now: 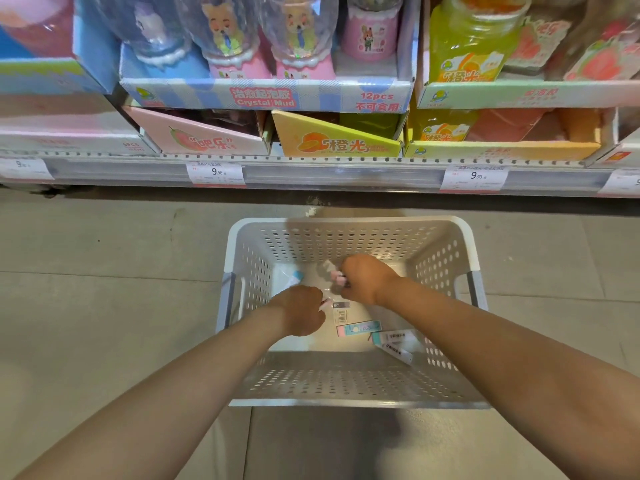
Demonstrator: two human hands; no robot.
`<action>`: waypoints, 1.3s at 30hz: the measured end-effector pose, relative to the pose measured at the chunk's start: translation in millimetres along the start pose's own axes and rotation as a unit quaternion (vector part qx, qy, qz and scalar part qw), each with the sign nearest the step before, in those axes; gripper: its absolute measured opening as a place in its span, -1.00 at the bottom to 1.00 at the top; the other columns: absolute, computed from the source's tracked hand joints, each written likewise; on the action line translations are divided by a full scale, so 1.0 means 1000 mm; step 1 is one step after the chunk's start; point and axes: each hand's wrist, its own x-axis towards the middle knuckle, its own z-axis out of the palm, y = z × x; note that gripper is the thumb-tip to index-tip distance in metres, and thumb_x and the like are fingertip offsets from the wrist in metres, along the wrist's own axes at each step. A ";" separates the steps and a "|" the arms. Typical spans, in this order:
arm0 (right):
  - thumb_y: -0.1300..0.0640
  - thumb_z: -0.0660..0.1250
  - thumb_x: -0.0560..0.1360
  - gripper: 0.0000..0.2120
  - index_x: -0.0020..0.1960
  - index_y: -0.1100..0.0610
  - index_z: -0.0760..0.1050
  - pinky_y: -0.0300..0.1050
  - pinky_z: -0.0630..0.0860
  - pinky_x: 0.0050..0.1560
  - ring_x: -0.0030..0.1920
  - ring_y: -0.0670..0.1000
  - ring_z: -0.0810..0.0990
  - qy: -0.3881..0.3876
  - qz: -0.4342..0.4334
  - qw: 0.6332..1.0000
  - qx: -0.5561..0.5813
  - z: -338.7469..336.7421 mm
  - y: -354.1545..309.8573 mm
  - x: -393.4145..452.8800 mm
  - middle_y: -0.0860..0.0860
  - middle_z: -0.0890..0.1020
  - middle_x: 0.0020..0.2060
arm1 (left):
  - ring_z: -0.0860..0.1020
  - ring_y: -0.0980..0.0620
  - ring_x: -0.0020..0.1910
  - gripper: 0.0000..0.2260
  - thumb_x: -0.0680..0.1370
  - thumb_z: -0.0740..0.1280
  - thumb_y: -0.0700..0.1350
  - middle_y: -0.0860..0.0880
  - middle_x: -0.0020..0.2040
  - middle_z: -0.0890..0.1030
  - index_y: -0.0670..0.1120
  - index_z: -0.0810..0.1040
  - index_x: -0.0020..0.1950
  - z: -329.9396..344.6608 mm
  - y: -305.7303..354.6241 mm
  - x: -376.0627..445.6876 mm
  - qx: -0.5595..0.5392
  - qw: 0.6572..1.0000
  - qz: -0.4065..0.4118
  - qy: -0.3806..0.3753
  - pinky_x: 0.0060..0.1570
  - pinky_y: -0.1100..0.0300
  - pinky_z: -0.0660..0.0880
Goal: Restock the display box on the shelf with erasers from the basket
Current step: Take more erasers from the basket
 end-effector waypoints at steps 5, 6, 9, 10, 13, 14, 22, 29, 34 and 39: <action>0.19 0.23 0.44 -0.88 -0.11 0.25 0.47 -0.10 0.37 -0.19 -0.06 0.23 0.56 0.031 0.012 0.997 0.065 -0.042 -0.019 -0.036 0.26 0.61 -0.10 | 0.48 -0.23 0.06 -0.82 0.57 0.13 -0.15 -0.25 -0.01 0.53 -0.24 0.44 -0.10 -0.039 0.008 -0.037 -0.086 0.996 0.021 0.016 -0.08 0.13 0.29; 0.19 0.23 0.43 -0.87 -0.10 0.24 0.47 -0.10 0.38 -0.17 -0.06 0.23 0.57 0.037 0.017 0.996 0.076 -0.053 -0.026 -0.046 0.26 0.61 -0.10 | 0.48 -0.20 -0.01 -0.81 0.56 0.14 -0.16 -0.21 -0.10 0.50 -0.17 0.37 -0.23 -0.049 0.011 -0.048 -0.093 0.995 0.021 0.024 -0.09 0.13 0.29; 0.20 0.24 0.42 -0.85 -0.06 0.22 0.50 -0.15 0.33 -0.17 -0.04 0.22 0.56 0.067 0.011 0.991 0.113 -0.092 -0.050 -0.084 0.24 0.63 -0.07 | 0.47 -0.16 -0.10 -0.70 0.57 0.13 -0.16 -0.20 -0.15 0.50 -0.05 0.22 -0.37 -0.086 0.026 -0.088 -0.116 0.991 0.025 0.056 -0.14 0.14 0.31; 0.20 0.25 0.42 -0.89 -0.09 0.20 0.51 -0.16 0.32 -0.19 -0.05 0.22 0.56 0.077 0.010 0.989 0.129 -0.106 -0.058 -0.099 0.24 0.63 -0.07 | 0.48 -0.16 -0.12 -0.70 0.57 0.13 -0.17 -0.21 -0.18 0.51 -0.07 0.24 -0.37 -0.100 0.032 -0.104 -0.136 0.988 0.025 0.064 -0.16 0.12 0.32; 0.17 0.29 0.44 -0.91 -0.24 0.12 0.44 -0.13 0.32 -0.26 -0.17 0.18 0.54 0.099 0.024 0.979 0.177 -0.151 -0.085 -0.145 0.22 0.61 -0.18 | 0.53 -0.14 -0.27 -0.75 0.55 0.14 -0.20 -0.14 -0.36 0.54 -0.21 0.40 -0.31 -0.143 0.049 -0.153 -0.235 0.970 0.011 0.060 -0.25 0.08 0.42; 0.15 0.30 0.45 -0.89 -0.25 0.11 0.44 -0.09 0.36 -0.27 -0.21 0.15 0.53 0.104 0.025 0.974 0.197 -0.166 -0.094 -0.161 0.19 0.62 -0.20 | 0.54 -0.12 -0.31 -0.77 0.54 0.14 -0.20 -0.12 -0.38 0.57 -0.26 0.45 -0.27 -0.159 0.055 -0.170 -0.262 0.963 0.011 0.058 -0.27 0.11 0.43; 0.19 0.35 0.44 -0.75 -0.37 0.03 0.40 -0.10 0.41 -0.29 -0.36 0.03 0.50 0.155 -0.016 0.931 0.330 -0.307 -0.177 -0.286 0.09 0.57 -0.37 | 0.40 -0.03 -0.44 -0.77 0.53 0.19 -0.24 -0.03 -0.48 0.51 -0.08 0.41 -0.34 -0.301 0.110 -0.329 -0.388 0.913 0.033 0.120 -0.46 0.24 0.27; 0.17 0.38 0.42 -0.78 -0.34 0.03 0.41 -0.09 0.37 -0.29 -0.36 0.01 0.48 0.218 -0.093 0.924 0.301 -0.447 -0.264 -0.401 0.00 0.51 -0.41 | 0.34 0.11 -0.63 -0.77 0.51 0.27 -0.19 0.05 -0.59 0.41 -0.08 0.42 -0.36 -0.426 0.155 -0.473 -0.538 0.830 0.040 0.141 -0.61 0.38 0.24; 0.20 0.39 0.42 -0.87 -0.25 0.04 0.49 -0.16 0.43 -0.22 -0.25 0.02 0.54 0.259 -0.141 0.907 0.301 -0.537 -0.321 -0.481 0.04 0.58 -0.30 | 0.29 0.15 -0.67 -0.72 0.57 0.20 -0.04 0.06 -0.60 0.35 -0.05 0.40 -0.34 -0.509 0.185 -0.574 -0.652 0.756 0.054 0.026 -0.64 0.45 0.19; 0.11 0.39 0.43 -0.92 -0.08 0.07 0.56 -0.19 0.48 -0.08 -0.13 -0.07 0.59 0.298 -0.192 0.905 0.234 -0.614 -0.368 -0.549 -0.01 0.66 -0.16 | 0.26 0.17 -0.67 -0.64 0.54 0.19 0.14 0.05 -0.57 0.40 -0.03 0.56 -0.31 -0.573 0.212 -0.663 -0.658 0.749 0.078 -0.020 -0.67 0.45 0.12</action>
